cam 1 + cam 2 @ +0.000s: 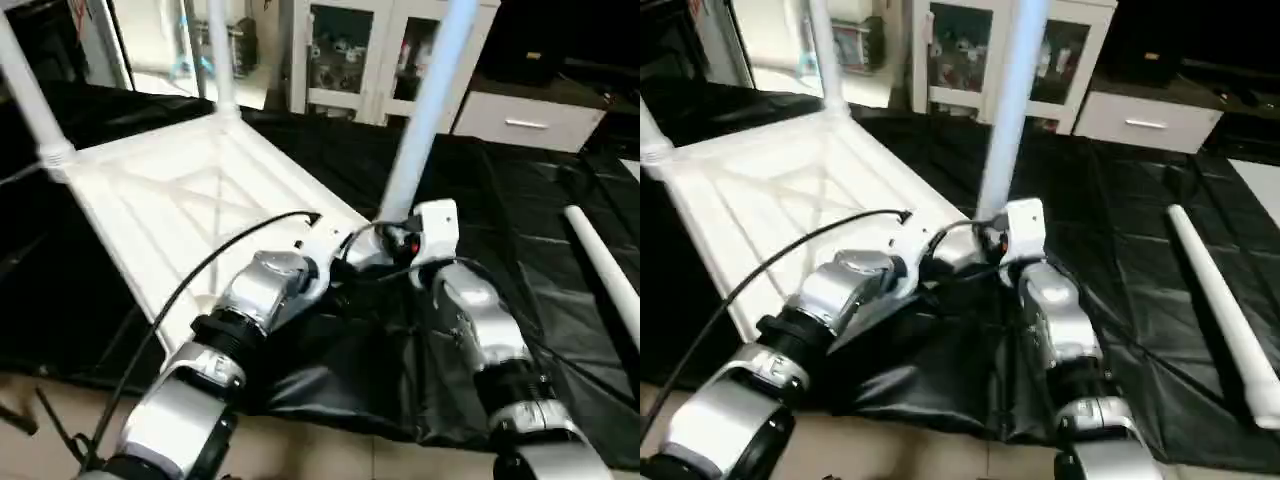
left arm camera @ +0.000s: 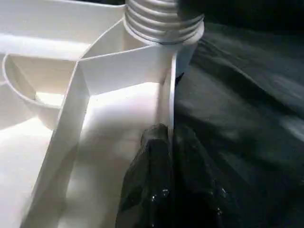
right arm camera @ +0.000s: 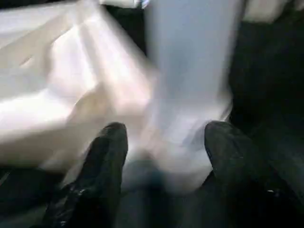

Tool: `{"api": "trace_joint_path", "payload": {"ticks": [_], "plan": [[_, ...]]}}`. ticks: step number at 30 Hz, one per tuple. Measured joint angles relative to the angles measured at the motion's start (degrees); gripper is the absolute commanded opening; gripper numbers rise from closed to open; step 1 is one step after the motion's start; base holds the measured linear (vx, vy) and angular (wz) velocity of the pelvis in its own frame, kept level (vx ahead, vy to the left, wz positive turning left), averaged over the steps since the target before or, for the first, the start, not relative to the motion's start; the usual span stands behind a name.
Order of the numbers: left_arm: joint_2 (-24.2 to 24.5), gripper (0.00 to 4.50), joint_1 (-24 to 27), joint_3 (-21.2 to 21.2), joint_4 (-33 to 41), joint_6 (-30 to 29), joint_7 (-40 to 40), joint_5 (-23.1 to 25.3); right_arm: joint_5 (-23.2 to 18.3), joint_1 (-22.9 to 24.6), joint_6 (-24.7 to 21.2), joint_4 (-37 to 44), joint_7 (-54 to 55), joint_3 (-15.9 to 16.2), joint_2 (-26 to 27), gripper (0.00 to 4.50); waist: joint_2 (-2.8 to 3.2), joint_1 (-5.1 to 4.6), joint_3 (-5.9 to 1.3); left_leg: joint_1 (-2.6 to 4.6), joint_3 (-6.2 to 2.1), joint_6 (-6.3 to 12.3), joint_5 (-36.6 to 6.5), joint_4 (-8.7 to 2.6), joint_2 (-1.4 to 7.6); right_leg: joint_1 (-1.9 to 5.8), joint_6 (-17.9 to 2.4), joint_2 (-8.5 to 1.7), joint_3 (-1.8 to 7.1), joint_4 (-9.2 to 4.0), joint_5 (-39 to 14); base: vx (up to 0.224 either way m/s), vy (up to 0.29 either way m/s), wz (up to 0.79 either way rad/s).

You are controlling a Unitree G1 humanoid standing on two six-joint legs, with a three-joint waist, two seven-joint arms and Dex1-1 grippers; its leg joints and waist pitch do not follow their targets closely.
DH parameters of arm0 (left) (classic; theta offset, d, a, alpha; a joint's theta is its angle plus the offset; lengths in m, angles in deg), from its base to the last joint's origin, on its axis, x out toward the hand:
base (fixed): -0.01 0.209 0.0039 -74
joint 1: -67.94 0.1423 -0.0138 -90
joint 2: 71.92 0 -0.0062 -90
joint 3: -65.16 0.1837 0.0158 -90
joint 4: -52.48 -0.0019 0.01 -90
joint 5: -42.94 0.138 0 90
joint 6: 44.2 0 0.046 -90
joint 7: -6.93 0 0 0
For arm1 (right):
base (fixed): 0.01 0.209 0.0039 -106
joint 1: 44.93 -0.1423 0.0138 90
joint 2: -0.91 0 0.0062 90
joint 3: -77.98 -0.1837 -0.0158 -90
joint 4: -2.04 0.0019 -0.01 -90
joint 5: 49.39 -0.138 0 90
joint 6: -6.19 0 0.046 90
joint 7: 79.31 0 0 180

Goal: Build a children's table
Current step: Rotate leg to tighten

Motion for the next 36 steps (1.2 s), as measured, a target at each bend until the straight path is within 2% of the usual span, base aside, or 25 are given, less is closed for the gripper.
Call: {"api": "trace_joint_path", "payload": {"ticks": [4,7,8,10,14,16,19,21,24,28,36], "plan": [[0.3,0.0,-0.1,0.0,0.2,1.0,-1.0,0.0,-2.8,2.6,-2.1,4.2,-4.5,1.2,-1.0,3.21,0.32,0.37,0.19,-0.25,0.03,0.02,0.0,-0.03,-0.02,-0.27,-0.3,-0.02,0.03,0.0,0.2,0.0,0.0,0.0],[0.8,0.0,0.2,0.1,0.7,1.3,-2.5,0.0,-5.9,4.1,-3.3,12.7,-10.1,0.8,-5.4,3.53,0.32,0.85,0.19,-0.25,0.05,0.29,0.1,-0.18,-0.01,-0.27,-0.3,0.0,0.02,-0.02,0.2,0.0,0.0,0.0],[1.0,0.0,0.4,0.2,1.0,1.4,-2.8,0.0,-6.1,4.2,-3.4,13.7,-11.0,0.7,-6.3,3.53,0.32,0.85,0.19,-0.23,0.05,0.35,0.1,-0.22,-0.01,-0.27,-0.3,0.0,0.02,-0.03,0.2,0.0,0.0,0.0],[1.6,0.0,0.8,0.3,1.4,2.2,-3.8,0.0,-7.2,5.1,-4.0,15.7,-13.1,-0.4,-8.4,3.87,0.32,0.84,0.19,-0.17,0.05,0.36,0.2,-0.32,0.0,-0.27,-0.3,0.04,0.02,-0.03,0.2,0.0,0.0,0.0],[3.0,0.0,2.3,1.3,3.8,2.5,-6.4,0.0,-8.4,8.1,-5.8,17.8,-19.1,-0.7,-12.9,4.07,0.41,1.04,0.2,-0.18,0.06,0.36,0.2,-0.35,0.01,-0.29,0.0,0.05,0.03,-0.04,0.0,0.0,0.0,0.0],[3.7,0.0,2.5,1.4,4.0,2.7,-7.2,0.0,-9.0,8.4,-6.1,18.9,-20.7,-1.3,-14.0,4.35,0.4,0.92,0.2,-0.19,0.06,0.35,0.2,-0.34,0.02,-0.29,0.0,0.06,0.02,-0.04,0.0,0.0,0.0,0.0],[5.5,0.0,4.7,2.8,7.7,2.7,-10.6,0.0,-10.8,10.8,-8.2,23.5,-27.9,-0.9,-20.9,4.46,0.5,1.73,0.2,-0.12,0.08,0.37,0.2,-0.35,0.0,-0.17,0.1,0.03,0.05,-0.11,-0.1,0.0,0.0,0.0],[7.5,0.0,6.4,3.4,10.4,2.7,-13.4,0.0,-11.3,11.3,-8.8,24.7,-31.1,-0.8,-24.1,4.46,0.49,1.79,0.2,-0.08,0.08,0.36,0.2,-0.36,0.01,-0.17,0.1,0.03,0.04,-0.11,-0.1,0.0,0.0,0.0],[10.7,0.0,9.3,4.5,15.3,2.7,-18.8,-0.4,-10.9,11.3,-8.9,23.8,-33.9,-0.6,-26.4,4.46,0.5,2.22,0.2,-0.05,0.08,0.34,0.2,-0.37,0.02,-0.17,0.1,0.03,0.02,-0.11,-0.1,0.0,0.0,0.0],[12.4,0.0,10.9,6.5,18.9,1.8,-24.0,-1.3,-9.6,10.4,-8.8,22.4,-35.8,0.5,-26.7,4.46,0.49,3.05,0.2,-0.04,0.2,0.07,0.0,-0.3,0.02,-0.17,0.2,-0.01,0.13,-0.12,-0.1,0.0,0.0,0.0],[17.1,0.0,14.7,9.0,27.1,-0.5,-31.9,-3.5,-6.8,7.1,-5.8,16.8,-40.5,5.5,-27.9,4.46,0.28,3.95,0.23,-0.25,0.43,0.21,0.0,-0.22,0.01,-0.11,0.1,-0.21,0.16,-0.13,-0.1,0.0,0.0,0.0]]}}
